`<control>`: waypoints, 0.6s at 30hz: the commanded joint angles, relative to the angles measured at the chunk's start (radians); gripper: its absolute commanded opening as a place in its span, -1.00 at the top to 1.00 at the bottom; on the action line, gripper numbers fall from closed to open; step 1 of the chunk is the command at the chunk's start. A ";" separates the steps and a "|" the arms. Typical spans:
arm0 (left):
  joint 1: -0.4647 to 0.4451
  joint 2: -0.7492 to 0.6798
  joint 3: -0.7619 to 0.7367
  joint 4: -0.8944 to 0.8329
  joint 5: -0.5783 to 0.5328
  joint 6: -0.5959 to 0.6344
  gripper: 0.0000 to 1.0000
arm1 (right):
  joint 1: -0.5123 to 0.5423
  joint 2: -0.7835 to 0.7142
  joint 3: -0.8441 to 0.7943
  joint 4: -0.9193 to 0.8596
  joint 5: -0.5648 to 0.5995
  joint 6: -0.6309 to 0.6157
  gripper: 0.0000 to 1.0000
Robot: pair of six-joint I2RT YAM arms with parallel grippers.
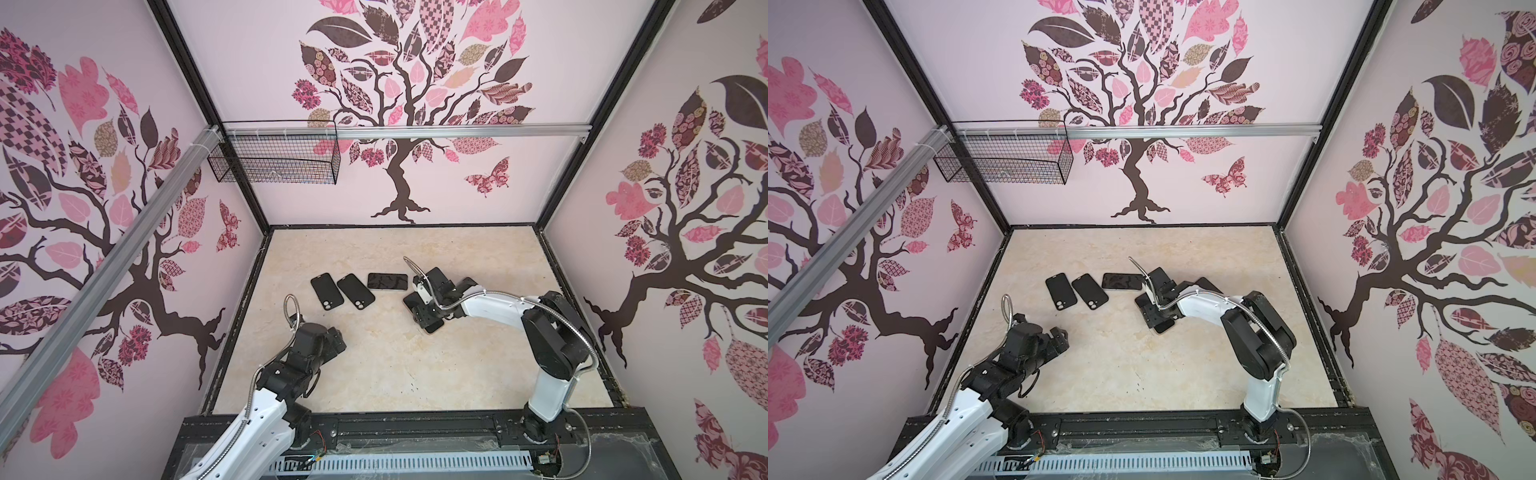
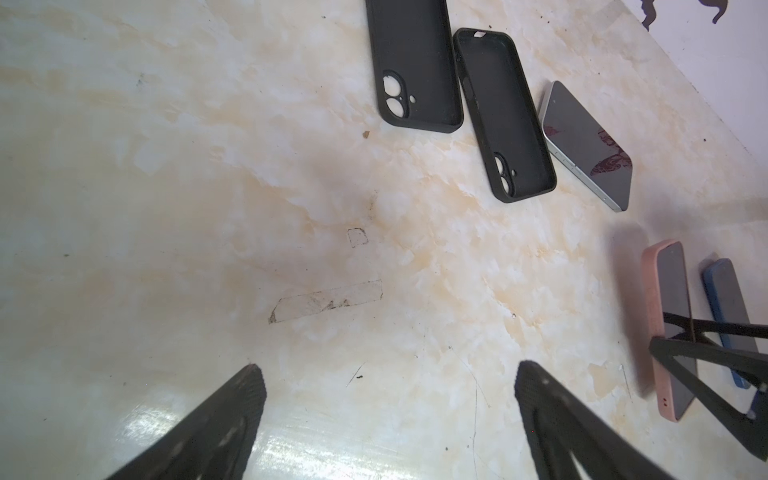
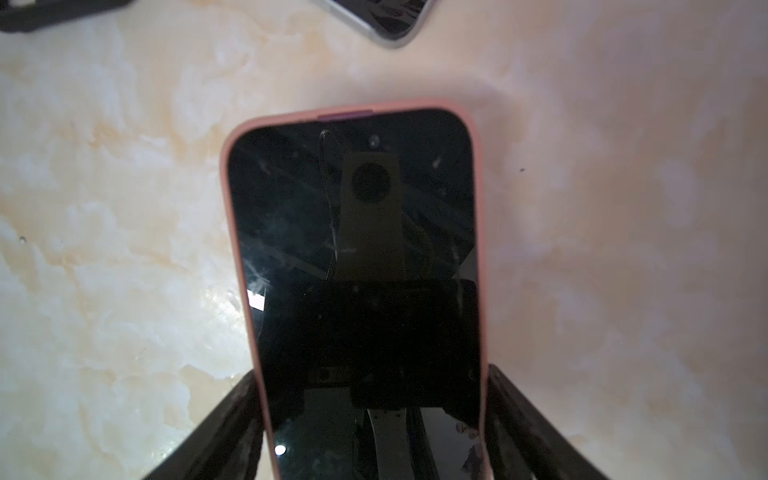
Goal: Put the phone into the phone case
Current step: 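Carry the pink-cased phone to the far table corner and set it down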
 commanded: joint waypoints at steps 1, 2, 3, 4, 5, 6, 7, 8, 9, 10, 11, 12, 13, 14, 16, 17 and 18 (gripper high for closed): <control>0.003 0.002 -0.017 0.021 0.007 0.014 -0.95 | -0.034 -0.067 0.058 0.017 0.067 0.055 0.50; 0.004 0.004 -0.016 0.021 0.009 0.016 -0.95 | -0.050 -0.068 0.072 0.009 0.085 0.059 0.51; 0.003 0.005 -0.014 0.023 0.012 0.018 -0.95 | -0.066 -0.067 0.085 0.002 0.094 0.063 0.52; 0.004 0.008 -0.012 0.022 0.015 0.021 -0.95 | -0.084 -0.067 0.097 -0.002 0.097 0.067 0.52; 0.003 0.011 -0.010 0.025 0.015 0.025 -0.95 | -0.107 -0.068 0.110 -0.005 0.095 0.073 0.52; 0.003 0.017 -0.009 0.025 0.017 0.026 -0.95 | -0.134 -0.068 0.126 -0.006 0.088 0.079 0.52; 0.003 0.020 -0.005 0.024 0.018 0.028 -0.95 | -0.160 -0.068 0.141 -0.011 0.078 0.082 0.52; 0.003 0.026 -0.003 0.025 0.019 0.029 -0.95 | -0.191 -0.067 0.161 -0.017 0.065 0.087 0.52; 0.003 0.031 0.000 0.026 0.024 0.032 -0.95 | -0.223 -0.063 0.178 -0.021 0.051 0.089 0.52; 0.003 0.035 0.001 0.028 0.028 0.035 -0.95 | -0.250 -0.060 0.198 -0.028 0.041 0.092 0.52; 0.003 0.041 0.001 0.028 0.031 0.037 -0.95 | -0.280 -0.056 0.216 -0.036 0.030 0.091 0.52; 0.003 0.046 0.006 0.028 0.032 0.039 -0.95 | -0.308 -0.050 0.233 -0.039 0.021 0.087 0.52; 0.003 0.050 0.009 0.030 0.031 0.040 -0.95 | -0.330 -0.045 0.246 -0.043 0.019 0.081 0.52; 0.003 0.054 0.010 0.033 0.035 0.042 -0.95 | -0.351 -0.038 0.261 -0.044 0.024 0.075 0.52; 0.005 0.063 0.010 0.042 0.040 0.044 -0.95 | -0.388 -0.025 0.279 -0.044 0.037 0.056 0.52; 0.005 0.069 0.012 0.043 0.043 0.046 -0.95 | -0.409 -0.016 0.291 -0.044 0.045 0.048 0.51; 0.005 0.075 0.015 0.044 0.045 0.049 -0.95 | -0.430 -0.007 0.302 -0.043 0.048 0.042 0.51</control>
